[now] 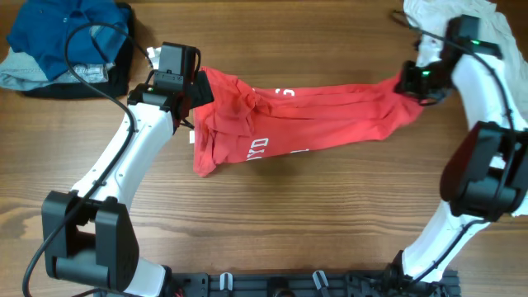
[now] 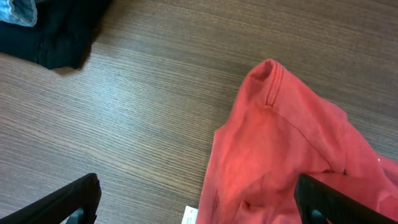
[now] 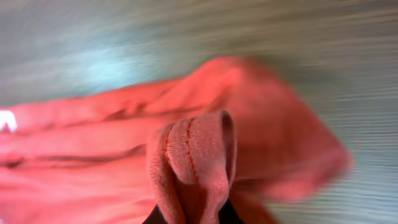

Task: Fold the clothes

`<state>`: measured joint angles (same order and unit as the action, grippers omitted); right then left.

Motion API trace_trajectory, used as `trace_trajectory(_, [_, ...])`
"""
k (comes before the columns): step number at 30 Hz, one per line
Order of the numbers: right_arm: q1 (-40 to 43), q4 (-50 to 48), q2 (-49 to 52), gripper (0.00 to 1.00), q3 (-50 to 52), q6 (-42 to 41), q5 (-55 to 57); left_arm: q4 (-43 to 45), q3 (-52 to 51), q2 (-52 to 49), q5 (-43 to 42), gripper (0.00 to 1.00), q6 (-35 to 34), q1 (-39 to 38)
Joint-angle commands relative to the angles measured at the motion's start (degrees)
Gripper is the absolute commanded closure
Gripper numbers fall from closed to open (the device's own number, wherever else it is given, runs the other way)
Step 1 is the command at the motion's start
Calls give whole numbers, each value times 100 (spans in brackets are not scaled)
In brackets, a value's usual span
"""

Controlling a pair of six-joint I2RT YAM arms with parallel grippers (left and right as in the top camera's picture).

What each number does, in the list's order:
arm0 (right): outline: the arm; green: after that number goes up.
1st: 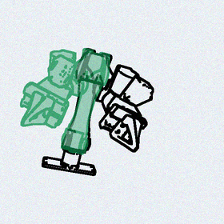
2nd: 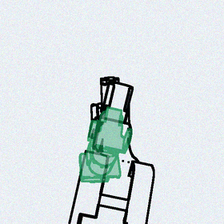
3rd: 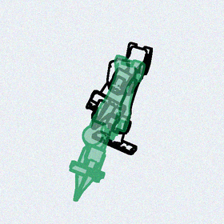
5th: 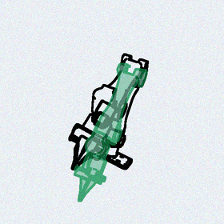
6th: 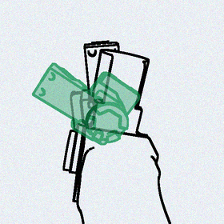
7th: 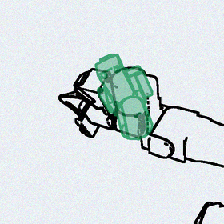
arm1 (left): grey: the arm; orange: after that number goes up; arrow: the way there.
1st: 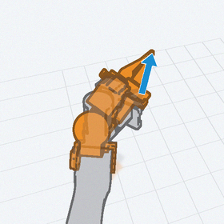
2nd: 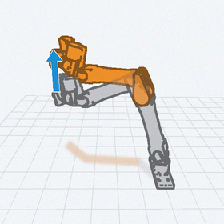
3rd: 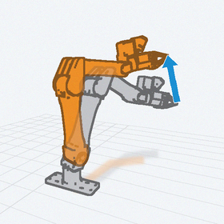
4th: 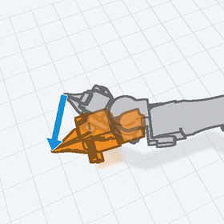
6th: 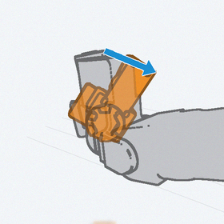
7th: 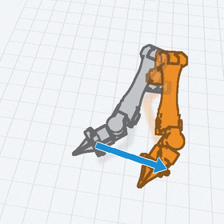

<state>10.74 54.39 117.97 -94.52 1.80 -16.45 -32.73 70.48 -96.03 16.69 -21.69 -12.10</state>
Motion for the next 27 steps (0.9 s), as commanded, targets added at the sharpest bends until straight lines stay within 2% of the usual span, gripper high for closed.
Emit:
trace_trajectory(1, [-616,136,-162,96,-105,-48,-7,-35,57,2,98,0,31,39])
trace_trajectory(12, [-2262,-361,-160,96,-105,-651,31,-125,57,2,94,0,28,39])
trace_trajectory(19, [-2691,-352,-157,96,-105,-782,28,-122,57,0,94,0,31,39])
trace_trajectory(20, [-2715,-304,-157,90,-105,-780,4,-120,57,0,94,0,28,39])
trace_trajectory(22, [-2758,-153,-160,64,-107,-691,-326,-118,57,-9,96,0,31,39])
trace_trajectory(24, [-2767,140,-240,47,-129,-385,-992,-118,57,-31,96,0,31,39])
trace_trajectory(27, [-2763,476,-597,41,-188,-278,-1016,-118,57,-52,94,0,28,39])
